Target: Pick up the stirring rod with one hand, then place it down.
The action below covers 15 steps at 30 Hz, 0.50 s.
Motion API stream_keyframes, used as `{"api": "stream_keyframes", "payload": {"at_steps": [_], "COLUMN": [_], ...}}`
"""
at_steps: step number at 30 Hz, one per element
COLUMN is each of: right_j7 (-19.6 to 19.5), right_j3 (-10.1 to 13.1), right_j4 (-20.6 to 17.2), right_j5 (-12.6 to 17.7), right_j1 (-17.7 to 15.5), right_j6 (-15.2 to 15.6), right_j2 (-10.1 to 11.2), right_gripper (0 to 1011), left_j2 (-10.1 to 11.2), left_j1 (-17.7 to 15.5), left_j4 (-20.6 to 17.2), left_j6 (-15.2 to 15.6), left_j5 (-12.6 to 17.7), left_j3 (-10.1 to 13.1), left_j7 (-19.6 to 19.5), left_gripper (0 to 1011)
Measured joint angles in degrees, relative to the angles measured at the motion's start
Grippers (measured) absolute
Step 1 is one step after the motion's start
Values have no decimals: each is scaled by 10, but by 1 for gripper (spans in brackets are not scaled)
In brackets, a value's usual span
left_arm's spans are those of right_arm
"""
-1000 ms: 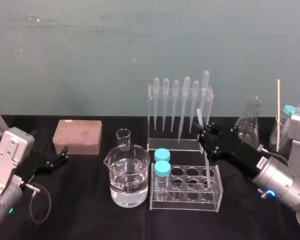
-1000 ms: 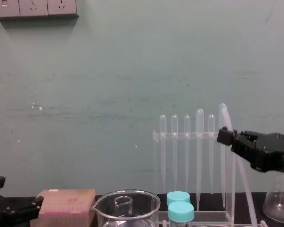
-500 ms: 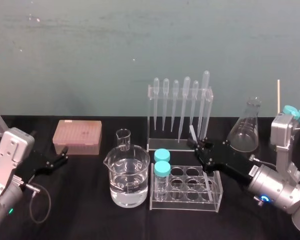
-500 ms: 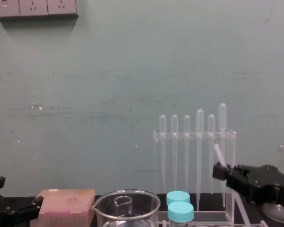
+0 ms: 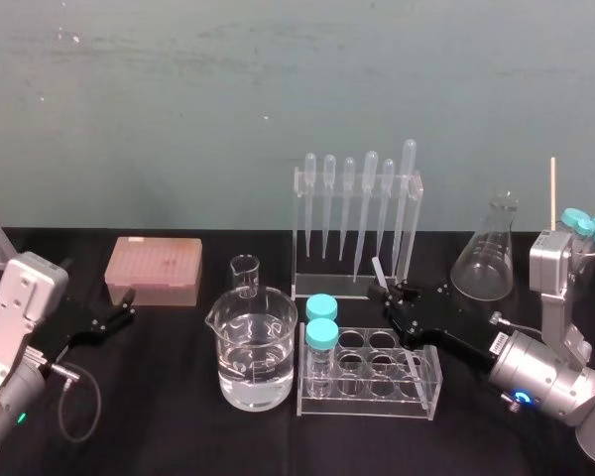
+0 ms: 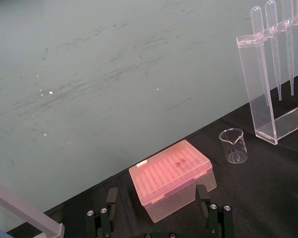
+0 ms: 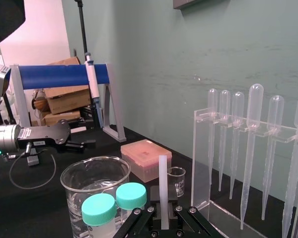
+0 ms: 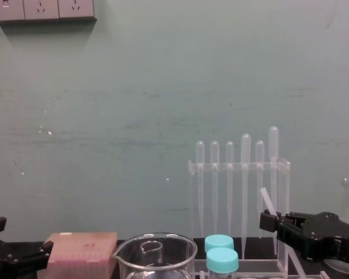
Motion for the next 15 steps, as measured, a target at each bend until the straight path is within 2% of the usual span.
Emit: {"api": "stream_keyframes", "payload": {"at_steps": [8,13,15], "right_j7": [-1,-1,-1], "right_j3": [0,1,1], "right_j4": [-1,-2,-2], "right_j5": [-1,-1,-1], "right_j1": [0,-1,-1], "right_j6": [-1,-1,-1], "right_j2": [0,1,1], "right_gripper": [87,261,300], "left_j2": [0,0,0], "left_j1": [0,0,0], "left_j4": [0,0,0], "left_j6": [0,0,0], "left_j5": [0,0,0], "left_j3": [0,0,0], "left_j7": [0,0,0], "left_gripper": [1000,1000,1000]}}
